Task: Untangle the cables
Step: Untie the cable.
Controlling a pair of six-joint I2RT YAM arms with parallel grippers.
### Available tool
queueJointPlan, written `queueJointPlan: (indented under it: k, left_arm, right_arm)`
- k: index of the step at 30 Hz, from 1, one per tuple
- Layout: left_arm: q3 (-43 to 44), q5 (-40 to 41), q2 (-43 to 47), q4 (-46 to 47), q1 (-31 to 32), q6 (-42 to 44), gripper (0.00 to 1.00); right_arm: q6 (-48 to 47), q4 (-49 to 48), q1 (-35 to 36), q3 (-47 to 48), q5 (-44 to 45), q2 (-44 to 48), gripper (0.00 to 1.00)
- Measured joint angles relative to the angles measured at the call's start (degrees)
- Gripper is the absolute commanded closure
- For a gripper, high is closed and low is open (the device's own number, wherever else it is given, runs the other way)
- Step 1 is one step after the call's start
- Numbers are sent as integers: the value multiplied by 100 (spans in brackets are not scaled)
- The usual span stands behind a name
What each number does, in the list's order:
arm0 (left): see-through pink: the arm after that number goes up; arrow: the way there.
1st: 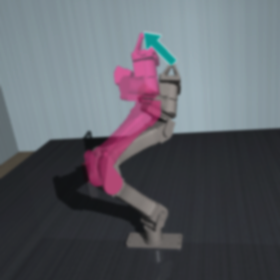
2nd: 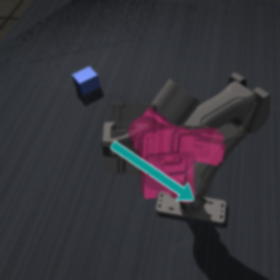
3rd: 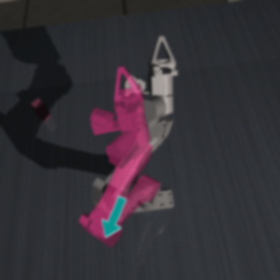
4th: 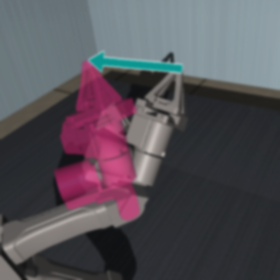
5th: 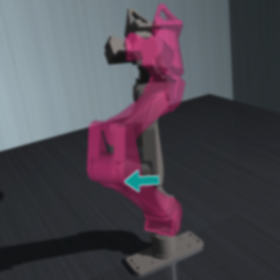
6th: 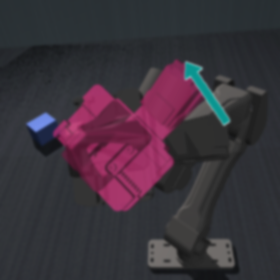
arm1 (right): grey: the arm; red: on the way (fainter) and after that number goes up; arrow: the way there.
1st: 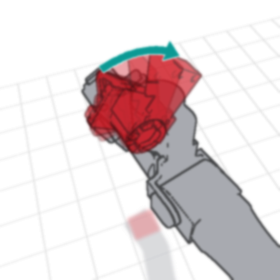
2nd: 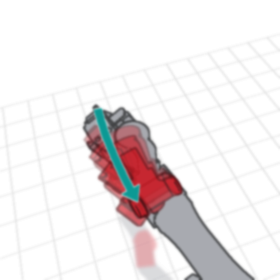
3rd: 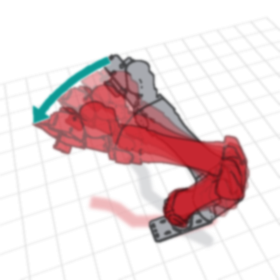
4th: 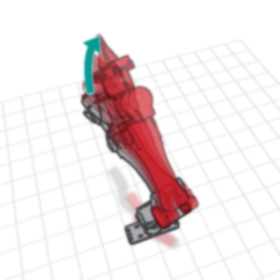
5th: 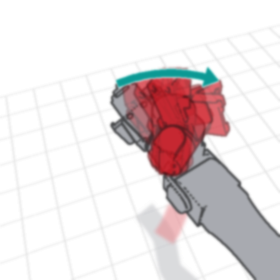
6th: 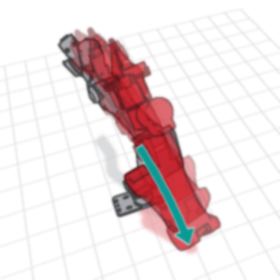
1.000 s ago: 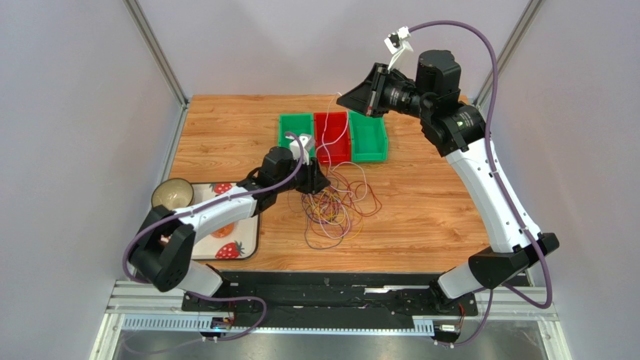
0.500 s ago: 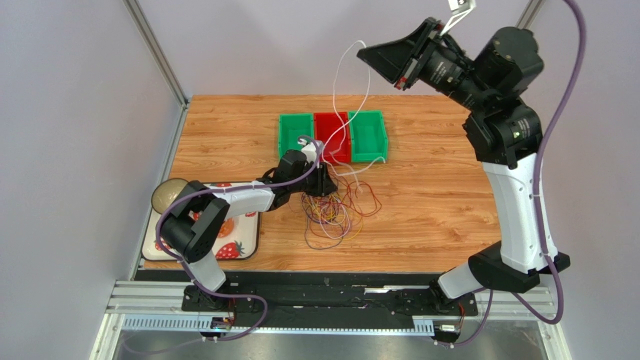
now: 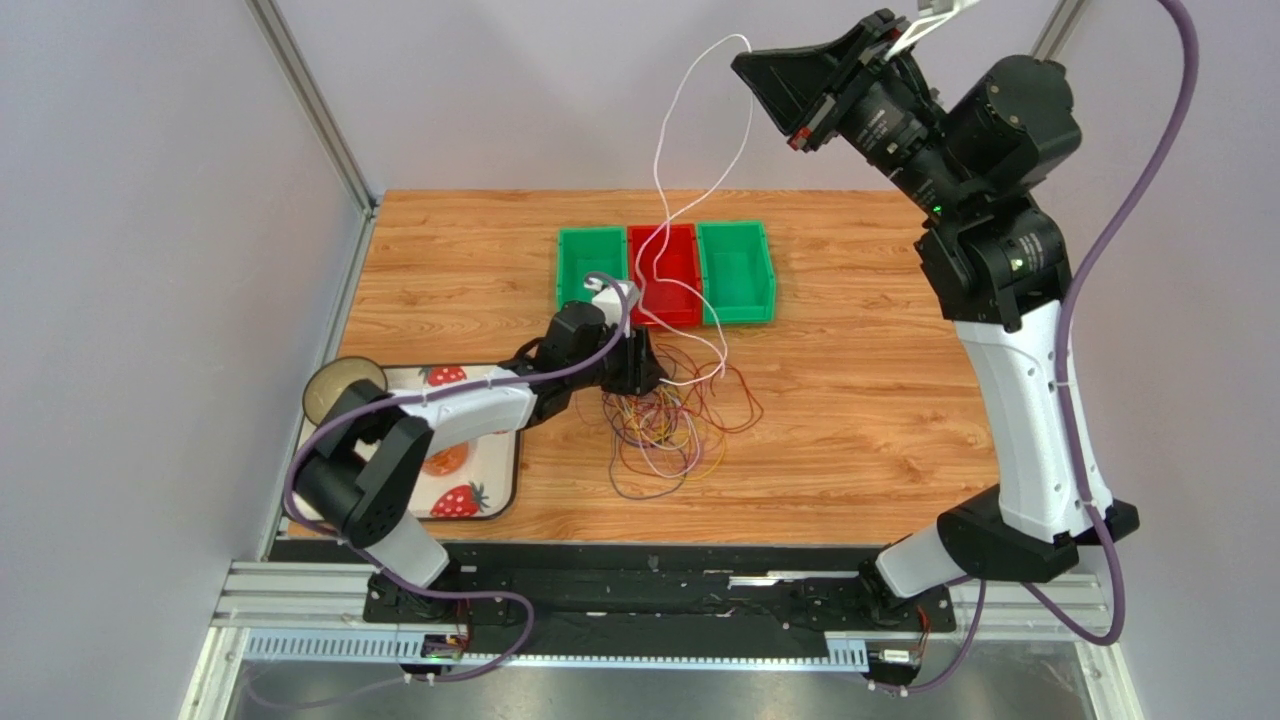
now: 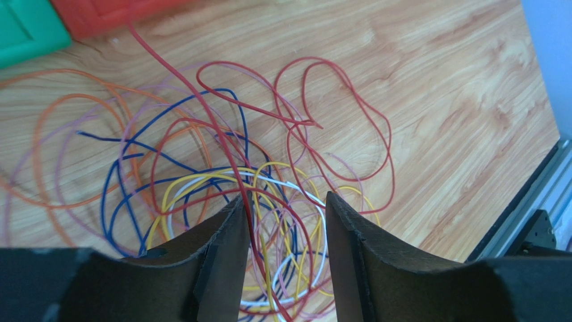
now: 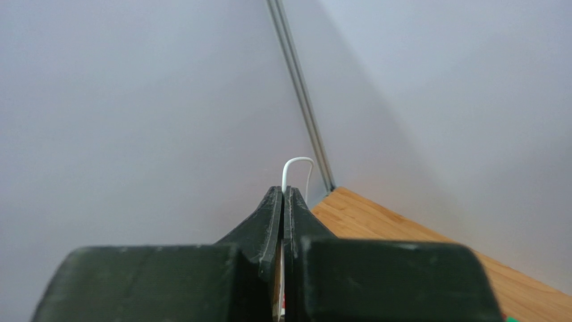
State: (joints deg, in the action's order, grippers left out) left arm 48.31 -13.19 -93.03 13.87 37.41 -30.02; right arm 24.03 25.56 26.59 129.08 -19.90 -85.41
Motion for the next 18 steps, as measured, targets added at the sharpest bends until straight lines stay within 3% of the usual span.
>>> queueJointPlan:
  k: [5, 18]
  left_arm:
    - [22, 470, 885, -756, 2, 90, 37]
    - [590, 1908, 3298, -4155, 2, 190, 36]
  right_arm:
    - [-457, -7, 0, -326, 446, -114, 100]
    - [-1368, -98, -13, -498, 1419, -348, 100]
